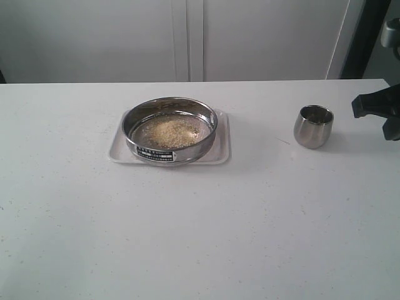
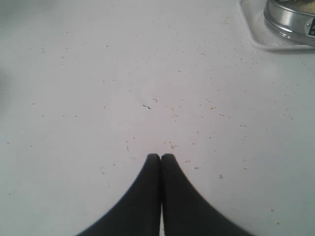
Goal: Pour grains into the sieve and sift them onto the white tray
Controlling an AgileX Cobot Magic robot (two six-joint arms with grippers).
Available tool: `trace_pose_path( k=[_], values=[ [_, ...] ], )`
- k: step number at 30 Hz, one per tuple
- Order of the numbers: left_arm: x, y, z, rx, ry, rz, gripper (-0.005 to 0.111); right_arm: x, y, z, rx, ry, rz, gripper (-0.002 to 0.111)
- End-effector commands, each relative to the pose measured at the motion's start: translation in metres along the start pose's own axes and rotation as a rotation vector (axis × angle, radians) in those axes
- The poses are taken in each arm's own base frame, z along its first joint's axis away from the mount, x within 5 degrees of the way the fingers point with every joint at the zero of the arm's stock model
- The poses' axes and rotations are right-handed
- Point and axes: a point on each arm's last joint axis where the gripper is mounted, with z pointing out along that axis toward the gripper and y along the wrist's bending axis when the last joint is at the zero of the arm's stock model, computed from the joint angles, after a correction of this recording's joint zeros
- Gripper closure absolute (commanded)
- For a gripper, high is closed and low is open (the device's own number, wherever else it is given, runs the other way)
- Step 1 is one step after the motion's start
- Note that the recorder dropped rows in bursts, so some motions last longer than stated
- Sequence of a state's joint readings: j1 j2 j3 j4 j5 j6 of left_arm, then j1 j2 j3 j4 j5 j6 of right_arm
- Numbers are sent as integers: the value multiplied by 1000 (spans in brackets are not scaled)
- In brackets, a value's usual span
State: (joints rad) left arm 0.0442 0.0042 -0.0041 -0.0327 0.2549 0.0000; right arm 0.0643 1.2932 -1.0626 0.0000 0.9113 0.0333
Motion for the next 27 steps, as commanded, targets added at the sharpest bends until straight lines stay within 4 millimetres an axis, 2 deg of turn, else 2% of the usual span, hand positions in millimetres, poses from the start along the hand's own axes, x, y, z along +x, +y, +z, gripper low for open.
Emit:
trace_pose_path(
  k=[1, 17, 27],
  values=[
    [1, 0, 0, -4, -2, 3, 107, 1, -1, -2, 5, -5, -9, 108],
    [-21, 4, -2, -41, -244, 8, 107, 1, -1, -2, 5, -5, -9, 108],
    [-41, 6, -10, -70, -485, -17, 107, 1, -1, -2, 5, -5, -9, 108]
  ],
)
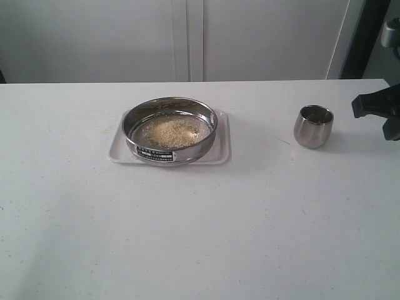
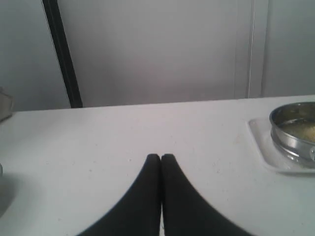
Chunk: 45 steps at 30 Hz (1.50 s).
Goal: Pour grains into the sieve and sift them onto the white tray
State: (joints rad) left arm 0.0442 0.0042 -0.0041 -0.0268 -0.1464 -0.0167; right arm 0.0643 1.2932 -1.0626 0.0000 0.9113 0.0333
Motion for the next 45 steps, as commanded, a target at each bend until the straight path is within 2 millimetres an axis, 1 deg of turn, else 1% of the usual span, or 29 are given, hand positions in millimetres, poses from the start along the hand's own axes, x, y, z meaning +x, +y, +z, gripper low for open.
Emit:
trace_pose_path(
  k=[1, 4, 6, 8, 9, 12, 13, 14, 15, 16, 17, 19, 22, 29, 33, 36, 39, 45],
  values=[
    [-8, 1, -1, -14, -95, -6, 107, 1, -1, -2, 5, -5, -9, 108],
    [-9, 1, -1, -15, -107, -11, 107, 1, -1, -2, 5, -5, -9, 108],
    [-12, 2, -1, -20, -146, -11, 107, 1, -1, -2, 5, -5, -9, 108],
    [-11, 1, -1, -15, -114, -13, 107, 1, -1, -2, 5, -5, -9, 108],
    [-14, 1, -2, -11, -97, -16, 107, 1, -1, -2, 5, -5, -9, 108],
    [-31, 1, -1, 3, -18, -15, 107, 1, -1, -2, 5, -5, -9, 108],
    [-40, 1, 2, 11, 39, -5, 107, 1, -1, -2, 5, -5, -9, 108],
    [-44, 0, 4, 14, 69, -4, 107, 1, -1, -2, 5, -5, -9, 108],
    [-52, 1, 9, 19, 116, -2, 107, 1, -1, -2, 5, -5, -9, 108],
    [-56, 1, 13, 22, 147, 4, 107, 1, -1, -2, 5, -5, -9, 108],
    [-63, 1, 19, 25, 167, 31, 107, 1, -1, -2, 5, -5, -9, 108],
    [-71, 1, 29, 26, 191, 41, 107, 1, -1, -2, 5, -5, -9, 108],
    [-75, 2, 32, 19, 172, -12, 107, 1, -1, -2, 5, -5, 8, 108],
    [-82, 3, 33, 8, 87, -12, 107, 1, -1, -2, 5, -5, 8, 108],
    [-82, 3, 34, 7, 91, -39, 107, 1, -1, -2, 5, -5, 8, 108],
    [-80, 3, 37, 6, 118, -64, 107, 1, -1, -2, 5, -5, 8, 108],
    [-83, 2, 43, 13, 185, -68, 107, 1, -1, -2, 5, -5, 8, 108],
    [-100, 2, 63, 22, 291, -68, 107, 1, -1, -2, 5, -5, 8, 108]
  ],
)
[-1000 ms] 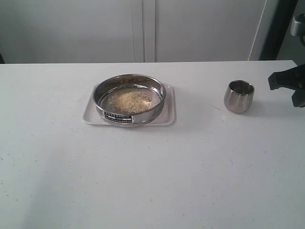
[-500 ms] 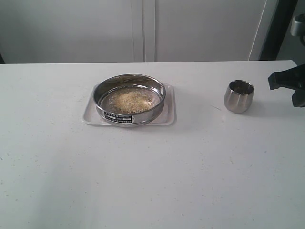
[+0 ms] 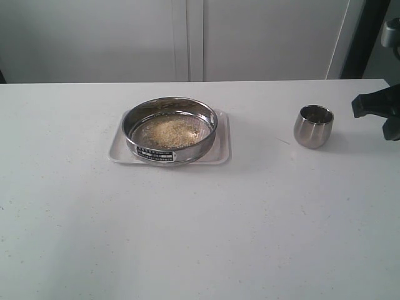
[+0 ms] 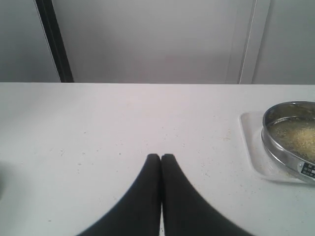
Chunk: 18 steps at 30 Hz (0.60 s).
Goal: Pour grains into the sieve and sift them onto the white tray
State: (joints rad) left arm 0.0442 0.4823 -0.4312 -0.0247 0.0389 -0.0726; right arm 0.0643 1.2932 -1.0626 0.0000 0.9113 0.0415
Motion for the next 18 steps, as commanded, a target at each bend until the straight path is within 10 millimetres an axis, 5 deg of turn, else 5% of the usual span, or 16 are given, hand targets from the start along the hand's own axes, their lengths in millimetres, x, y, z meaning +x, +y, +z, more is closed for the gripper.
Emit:
trace_pose_path(
  k=[1, 18],
  values=[
    [-15, 0, 12, 3, 69, -15, 107, 1, -1, -2, 5, -5, 0, 108],
    [-45, -1, 92, 15, 358, -34, 107, 1, -1, -2, 5, -5, 2, 108]
  ],
)
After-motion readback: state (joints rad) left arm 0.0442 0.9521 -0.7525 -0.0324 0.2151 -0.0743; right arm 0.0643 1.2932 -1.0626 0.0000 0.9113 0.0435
